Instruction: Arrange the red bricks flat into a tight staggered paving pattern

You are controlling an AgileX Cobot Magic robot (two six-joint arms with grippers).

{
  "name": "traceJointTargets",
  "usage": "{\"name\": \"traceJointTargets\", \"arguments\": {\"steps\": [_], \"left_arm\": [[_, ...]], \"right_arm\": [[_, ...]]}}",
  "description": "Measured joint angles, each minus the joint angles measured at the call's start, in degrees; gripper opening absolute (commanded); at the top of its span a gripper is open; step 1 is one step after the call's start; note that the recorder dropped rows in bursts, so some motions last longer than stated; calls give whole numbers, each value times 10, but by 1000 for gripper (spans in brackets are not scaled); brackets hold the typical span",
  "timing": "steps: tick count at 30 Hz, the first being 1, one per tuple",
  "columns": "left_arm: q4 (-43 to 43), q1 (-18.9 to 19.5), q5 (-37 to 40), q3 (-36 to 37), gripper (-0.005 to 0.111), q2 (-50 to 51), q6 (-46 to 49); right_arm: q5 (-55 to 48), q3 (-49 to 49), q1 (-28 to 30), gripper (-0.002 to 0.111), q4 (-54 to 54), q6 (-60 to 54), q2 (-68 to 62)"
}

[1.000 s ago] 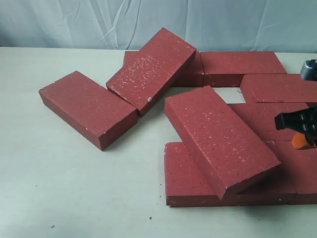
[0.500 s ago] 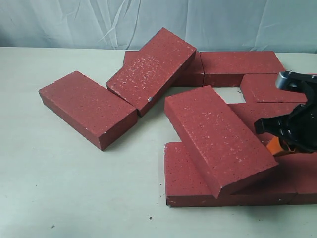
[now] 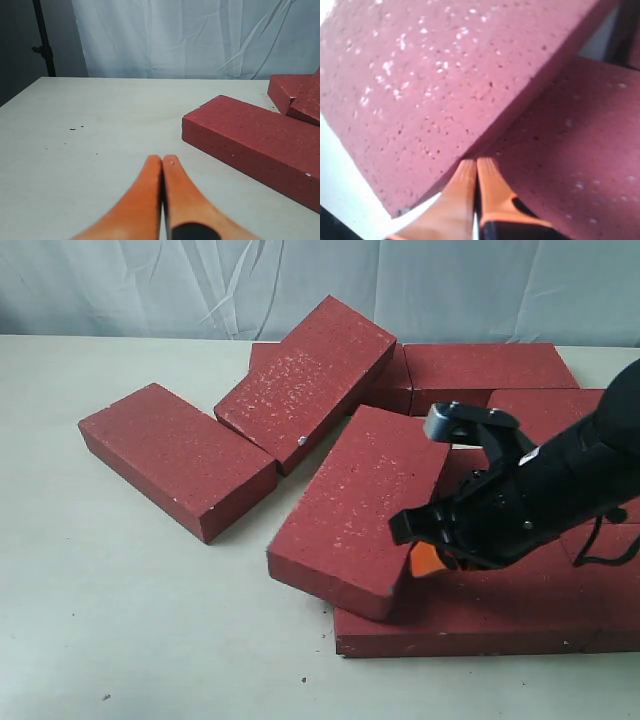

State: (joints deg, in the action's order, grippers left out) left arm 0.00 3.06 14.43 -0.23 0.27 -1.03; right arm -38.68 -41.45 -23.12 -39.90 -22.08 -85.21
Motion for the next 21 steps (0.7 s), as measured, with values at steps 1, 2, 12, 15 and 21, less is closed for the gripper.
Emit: {"name": "traceJointTargets", "arguments": {"steps": [1, 2, 12, 15, 21], "left_arm": [[0, 0, 0, 0, 0, 0, 0], [0, 0, 0, 0, 0, 0, 0], [0, 0, 0, 0, 0, 0, 0], [0, 0, 0, 0, 0, 0, 0], [0, 0, 0, 0, 0, 0, 0]], "right_arm": [[5, -1, -12, -1, -5, 0, -1], [11, -5, -27, -1, -10, 0, -2], [4, -62, -48, -1, 71, 56, -2], [-9, -80, -48, -1, 149, 113, -2], [-35, -97, -48, -1, 322, 257, -2]]}}
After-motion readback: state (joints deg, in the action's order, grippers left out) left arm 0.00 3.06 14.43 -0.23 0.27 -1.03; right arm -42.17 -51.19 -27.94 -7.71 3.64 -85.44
